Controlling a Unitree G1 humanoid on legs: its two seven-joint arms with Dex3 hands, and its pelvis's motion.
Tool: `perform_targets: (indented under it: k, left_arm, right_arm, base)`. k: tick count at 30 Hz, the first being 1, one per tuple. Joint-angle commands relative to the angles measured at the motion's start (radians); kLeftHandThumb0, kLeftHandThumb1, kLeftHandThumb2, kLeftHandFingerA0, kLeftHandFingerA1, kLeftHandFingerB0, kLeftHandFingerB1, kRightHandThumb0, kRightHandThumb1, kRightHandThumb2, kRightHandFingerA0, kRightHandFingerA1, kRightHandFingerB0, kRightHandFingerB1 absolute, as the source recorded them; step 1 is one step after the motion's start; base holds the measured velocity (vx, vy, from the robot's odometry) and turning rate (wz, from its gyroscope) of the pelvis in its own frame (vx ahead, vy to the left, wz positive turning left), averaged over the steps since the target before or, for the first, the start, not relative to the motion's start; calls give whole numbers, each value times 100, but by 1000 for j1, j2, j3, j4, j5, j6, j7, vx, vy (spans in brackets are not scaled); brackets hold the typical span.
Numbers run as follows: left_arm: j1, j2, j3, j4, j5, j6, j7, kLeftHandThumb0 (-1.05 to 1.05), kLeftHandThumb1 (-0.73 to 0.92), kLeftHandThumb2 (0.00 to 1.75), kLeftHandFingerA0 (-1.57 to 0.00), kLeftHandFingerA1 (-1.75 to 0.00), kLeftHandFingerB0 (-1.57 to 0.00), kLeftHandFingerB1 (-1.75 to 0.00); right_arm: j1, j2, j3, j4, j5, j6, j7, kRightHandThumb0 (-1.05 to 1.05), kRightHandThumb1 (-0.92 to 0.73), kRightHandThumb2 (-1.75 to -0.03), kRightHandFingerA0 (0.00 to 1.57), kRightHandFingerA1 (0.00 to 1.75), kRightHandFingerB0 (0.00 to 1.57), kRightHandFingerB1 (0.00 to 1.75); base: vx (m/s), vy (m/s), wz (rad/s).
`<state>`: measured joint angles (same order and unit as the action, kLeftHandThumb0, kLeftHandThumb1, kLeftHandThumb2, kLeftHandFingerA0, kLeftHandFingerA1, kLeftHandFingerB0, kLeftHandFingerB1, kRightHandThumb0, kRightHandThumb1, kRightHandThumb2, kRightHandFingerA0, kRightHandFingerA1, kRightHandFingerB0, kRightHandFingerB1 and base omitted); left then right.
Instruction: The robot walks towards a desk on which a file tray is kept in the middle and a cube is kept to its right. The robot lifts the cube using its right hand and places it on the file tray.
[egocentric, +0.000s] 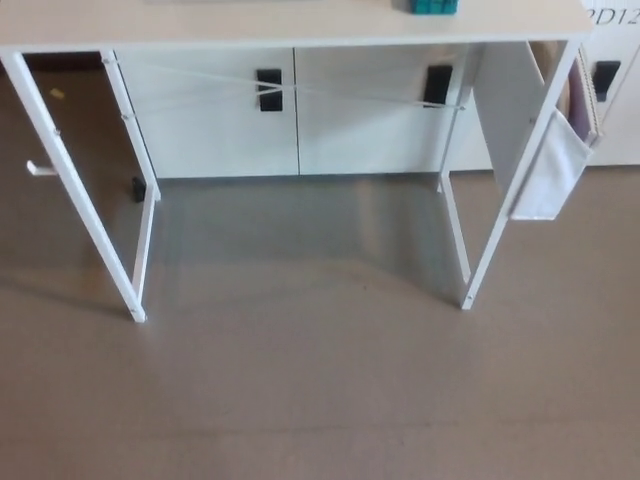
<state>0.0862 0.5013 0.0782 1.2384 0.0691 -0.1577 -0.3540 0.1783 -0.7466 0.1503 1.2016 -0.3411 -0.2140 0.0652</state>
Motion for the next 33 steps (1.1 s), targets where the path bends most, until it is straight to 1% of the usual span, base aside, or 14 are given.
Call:
perform_targets:
  k: [1, 5, 6, 7, 12, 14, 15, 16, 18, 19, 23, 27, 28, 33]
  left_arm:
    - [-10, 6, -6, 17, 12, 11, 26, -102, 87, 62, -13, -97, -10, -92]
    - [-9, 5, -2, 15, 4, 16, 19, -101, 82, 70, -11, -87, -10, -82]
    - [-9, 7, -7, 8, 8, 26, 19, -91, 62, 116, -15, -71, -15, -70]
    - [-3, 9, -12, 2, 11, 16, 20, -96, 86, 68, -11, -82, -10, -77]
    - [-5, 14, -20, -3, 15, 6, 18, -93, 85, 69, -11, -79, -10, -74]
    - [-3, 13, -18, -6, 11, 5, 22, -84, 65, 117, -15, -69, -13, -66]
    - [-4, 10, -9, -7, 1, 9, 21, -85, 87, 70, -12, -83, -13, -77]
    - [-8, 8, -5, 5, -1, 11, 27, -86, 63, 114, -15, -68, -18, -68]
    - [-4, 9, -3, 2, -3, 6, 23, -88, 87, 65, -12, -79, -11, -73]
    - [-3, 8, -3, 0, -3, 8, 22, -89, 64, 113, -19, -71, -18, -69]
    - [-1, 6, 16, -8, -21, 18, 9, -82, 86, 71, -10, -72, -6, -66]
    - [9, 14, -3, -22, 4, -6, 24, -83, 67, 115, -12, -64, -10, -61]
    - [7, 12, -4, -21, 5, -3, 26, -80, 90, 68, -14, -74, -13, -68]
    - [7, 6, 25, -9, -27, -20, -11, -50, 63, 121, -5, -61, -1, -57]
  right_arm:
    - [-5, -6, -1, 3, 2, -11, -2, -66, -56, -96, 39, 55, 18, 42]
    - [-5, -5, -2, 6, 0, -13, -2, -66, -56, -96, 39, 55, 18, 42]
    - [-5, -5, -2, 7, 0, -13, -2, -66, -56, -96, 39, 55, 18, 42]
    - [-6, -5, -2, 7, 0, -14, -2, -66, -56, -96, 39, 55, 18, 42]
    - [-7, -3, -3, 11, 2, -15, -2, -66, -56, -96, 39, 55, 18, 42]
    - [102, -6, -124, -43, 94, 3, -135, -64, -73, -62, 61, 46, 58, 40]
    - [45, -23, -92, -17, 66, 7, -16, -61, -86, -66, 48, 40, 43, 34]
    - [-33, 1, -90, 29, 78, 43, 135, -67, -66, -60, 33, 38, 24, 29]
    - [-8, 16, -138, 36, 122, 24, 134, -58, -62, -59, 44, 37, 28, 30]
    - [2, 22, -151, 39, 129, -13, 118, -58, -64, -60, 52, 38, 39, 33]
    - [15, 34, -186, 47, 130, -75, 99, -58, -64, -60, 52, 38, 39, 33]
    - [14, 37, -191, 52, 128, -79, 102, -58, -64, -60, 52, 38, 39, 33]
    - [15, 36, -192, 53, 128, -79, 103, -58, -64, -60, 52, 38, 39, 33]
    - [11, 34, -191, 55, 128, -79, 106, -58, -64, -60, 52, 38, 39, 33]
  base:
    - [230, -163, 21]
    - [173, -279, 35]
    - [249, -119, 13]
    - [269, -106, -4]
    - [228, -20, -2]
    - [262, 86, -17]
    - [282, 134, -7]
    - [282, 171, -19]
    - [357, 174, 12]
    - [305, 301, -65]
    - [232, 213, -12]
    - [195, 92, 8]
    - [181, 8, 6]
    - [202, -64, 18]
